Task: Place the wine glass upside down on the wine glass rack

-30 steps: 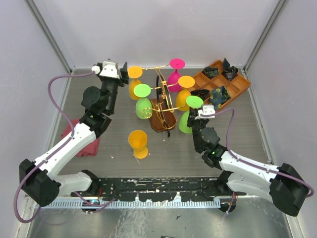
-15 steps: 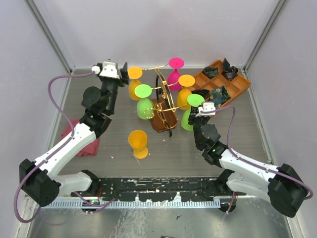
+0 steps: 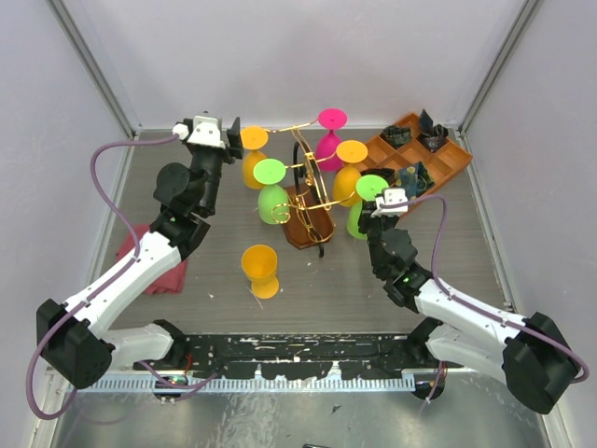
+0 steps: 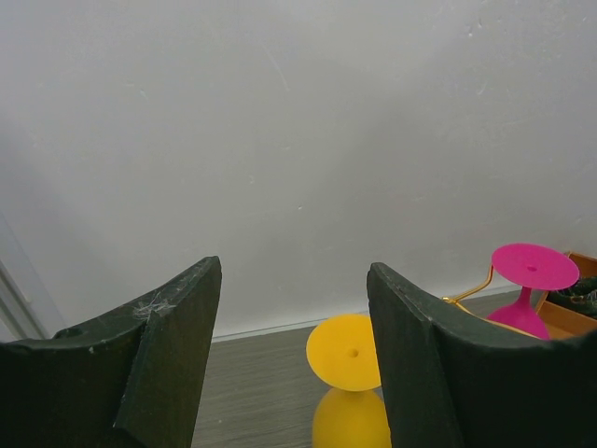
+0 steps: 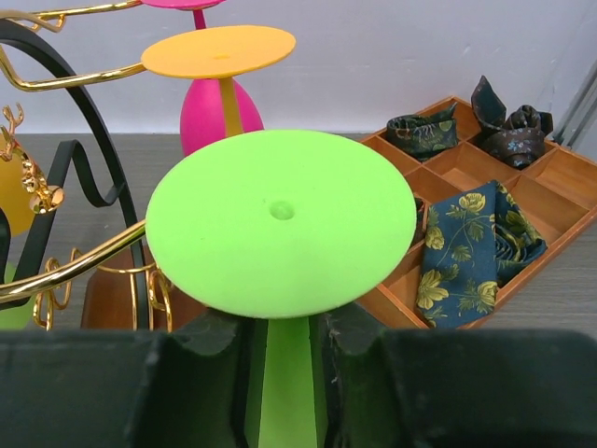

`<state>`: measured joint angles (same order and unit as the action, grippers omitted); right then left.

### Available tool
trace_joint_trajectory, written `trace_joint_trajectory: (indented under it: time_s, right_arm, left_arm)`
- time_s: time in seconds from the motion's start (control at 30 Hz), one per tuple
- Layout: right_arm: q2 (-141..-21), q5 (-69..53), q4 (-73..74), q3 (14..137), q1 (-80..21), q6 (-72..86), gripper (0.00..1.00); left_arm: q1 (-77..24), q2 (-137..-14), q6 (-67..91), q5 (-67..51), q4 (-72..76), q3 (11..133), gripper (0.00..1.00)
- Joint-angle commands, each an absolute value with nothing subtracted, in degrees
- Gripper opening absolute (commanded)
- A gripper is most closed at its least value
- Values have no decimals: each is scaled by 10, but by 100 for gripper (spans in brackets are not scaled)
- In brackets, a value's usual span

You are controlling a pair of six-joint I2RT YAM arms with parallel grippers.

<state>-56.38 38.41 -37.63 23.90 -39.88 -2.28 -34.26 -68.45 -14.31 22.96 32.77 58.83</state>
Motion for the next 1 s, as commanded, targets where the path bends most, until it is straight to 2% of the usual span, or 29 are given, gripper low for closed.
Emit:
trace_joint_trajectory:
  time_s: [0.0,0.23,0.57,0.8,0.97]
  right_arm:
    - [-536,383,-354,253,-393,-10,13]
    - [-477,371,-285,248,-393,0,1]
    - [-460,286,-209,271,-394,3,1]
    - [-456,253,-178,292,-394,-1,19]
    - [-429,237,-100,316,-394,-3,28]
  left_arm:
    - [-340,-682,-139,232,351,584,71]
    - [-340,-681,-139,233,351,583,71]
    - [-340,-677,-136,235,347,582,71]
    - [-340,-660,-134,244,329,576,71]
    - [-339,-640,-134,255,301,572,72]
